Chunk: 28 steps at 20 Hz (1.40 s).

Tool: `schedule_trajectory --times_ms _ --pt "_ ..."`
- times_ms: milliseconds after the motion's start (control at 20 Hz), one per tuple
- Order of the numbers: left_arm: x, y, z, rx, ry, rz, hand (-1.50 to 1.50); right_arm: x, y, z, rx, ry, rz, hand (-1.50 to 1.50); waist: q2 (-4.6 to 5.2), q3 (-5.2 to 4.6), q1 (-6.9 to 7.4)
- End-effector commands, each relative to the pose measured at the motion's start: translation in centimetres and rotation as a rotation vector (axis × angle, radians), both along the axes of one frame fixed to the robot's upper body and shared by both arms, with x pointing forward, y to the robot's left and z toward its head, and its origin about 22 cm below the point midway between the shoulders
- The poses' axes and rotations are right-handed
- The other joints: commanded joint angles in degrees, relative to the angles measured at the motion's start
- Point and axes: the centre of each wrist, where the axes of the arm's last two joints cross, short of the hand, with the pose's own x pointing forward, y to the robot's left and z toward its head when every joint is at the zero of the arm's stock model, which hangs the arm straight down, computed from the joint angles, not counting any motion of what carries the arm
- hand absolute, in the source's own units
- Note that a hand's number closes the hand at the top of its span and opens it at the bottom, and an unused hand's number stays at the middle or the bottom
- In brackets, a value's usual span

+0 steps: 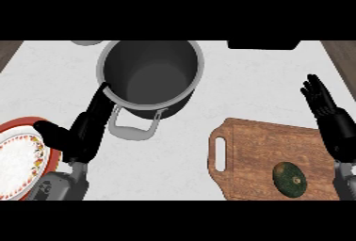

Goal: Pick the squash from the cutting board and place it in the pot

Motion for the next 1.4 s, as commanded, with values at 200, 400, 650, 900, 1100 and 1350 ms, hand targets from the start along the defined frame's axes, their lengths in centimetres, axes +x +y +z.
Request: schedule_trajectory --times_ms 200,400,650,900,1100,1350 --pt "-2.6 0.0 -1.9 0.023 0.120 -0.107 0.00 -3.6 -7.0 0.1 -0.171 -0.110 -0.320 -1.50 0.37 1.18 -2.40" --pt "-3.1 -0.1 -1.9 -0.006 0.150 -0.156 0.00 -7.8 -11.9 -4.8 -0.458 0.324 -0.701 -1.50 1.79 0.77 -3.08" --pt "-1.8 0.4 -1.3 0.011 0.194 -0.189 0.00 -8.5 -5.4 -6.4 -0.593 0.298 -0.605 -1.50 0.91 0.89 -2.12" --pt "-3.6 1.8 -1.7 0.010 0.181 -0.182 0.00 -9.4 -3.7 -0.8 -0.717 0.360 -0.560 -1.50 0.42 0.70 -2.03" --pt "-3.4 1.8 -1.0 0.000 0.178 -0.188 0.00 -10.1 -1.4 4.6 -0.730 0.413 -0.539 -1.50 0.34 0.65 -2.75" --pt "-3.7 1.3 -0.6 -0.005 0.180 -0.196 0.00 -11.5 1.5 9.5 -0.681 0.567 -0.473 -1.50 0.39 0.81 -2.29"
